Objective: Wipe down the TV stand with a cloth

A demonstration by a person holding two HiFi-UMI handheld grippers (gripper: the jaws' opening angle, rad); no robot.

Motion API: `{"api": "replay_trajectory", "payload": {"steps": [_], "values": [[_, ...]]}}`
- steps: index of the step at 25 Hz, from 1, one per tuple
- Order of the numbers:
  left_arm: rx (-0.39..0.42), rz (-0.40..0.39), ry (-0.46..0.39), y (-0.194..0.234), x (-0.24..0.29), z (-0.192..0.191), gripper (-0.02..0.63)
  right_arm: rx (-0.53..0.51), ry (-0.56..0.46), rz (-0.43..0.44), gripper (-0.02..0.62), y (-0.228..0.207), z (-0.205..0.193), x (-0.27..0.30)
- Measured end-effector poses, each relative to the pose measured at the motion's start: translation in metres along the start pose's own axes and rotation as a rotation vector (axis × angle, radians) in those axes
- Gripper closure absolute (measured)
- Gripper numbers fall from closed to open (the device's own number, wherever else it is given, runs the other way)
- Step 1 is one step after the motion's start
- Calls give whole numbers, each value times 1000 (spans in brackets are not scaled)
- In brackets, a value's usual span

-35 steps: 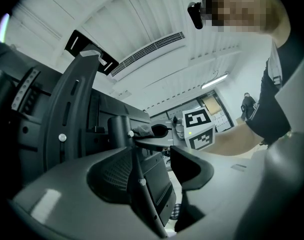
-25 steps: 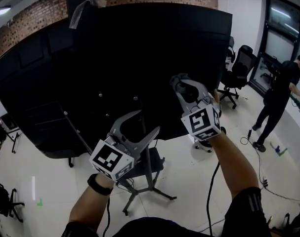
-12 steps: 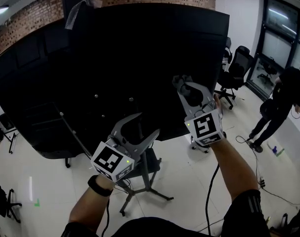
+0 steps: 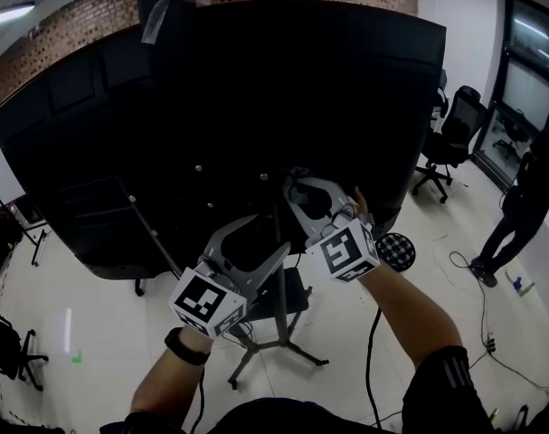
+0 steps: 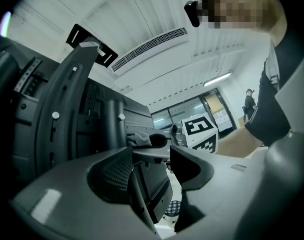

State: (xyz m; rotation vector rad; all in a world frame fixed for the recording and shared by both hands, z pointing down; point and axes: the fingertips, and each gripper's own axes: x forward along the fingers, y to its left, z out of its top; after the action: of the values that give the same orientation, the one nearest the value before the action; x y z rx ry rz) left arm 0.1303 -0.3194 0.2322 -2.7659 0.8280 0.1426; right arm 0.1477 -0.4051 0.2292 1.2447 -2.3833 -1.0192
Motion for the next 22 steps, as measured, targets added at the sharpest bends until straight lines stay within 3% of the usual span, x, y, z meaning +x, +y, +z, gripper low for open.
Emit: {"api": "replay_trajectory", "payload": {"steps": [8, 22], "values": [[-21, 0, 12, -4, 2, -14, 351, -35, 27, -31, 545, -9, -21, -9], [-30, -68, -1, -39, 30, -13, 351, -21, 206, -190, 545, -74, -94, -71]]}}
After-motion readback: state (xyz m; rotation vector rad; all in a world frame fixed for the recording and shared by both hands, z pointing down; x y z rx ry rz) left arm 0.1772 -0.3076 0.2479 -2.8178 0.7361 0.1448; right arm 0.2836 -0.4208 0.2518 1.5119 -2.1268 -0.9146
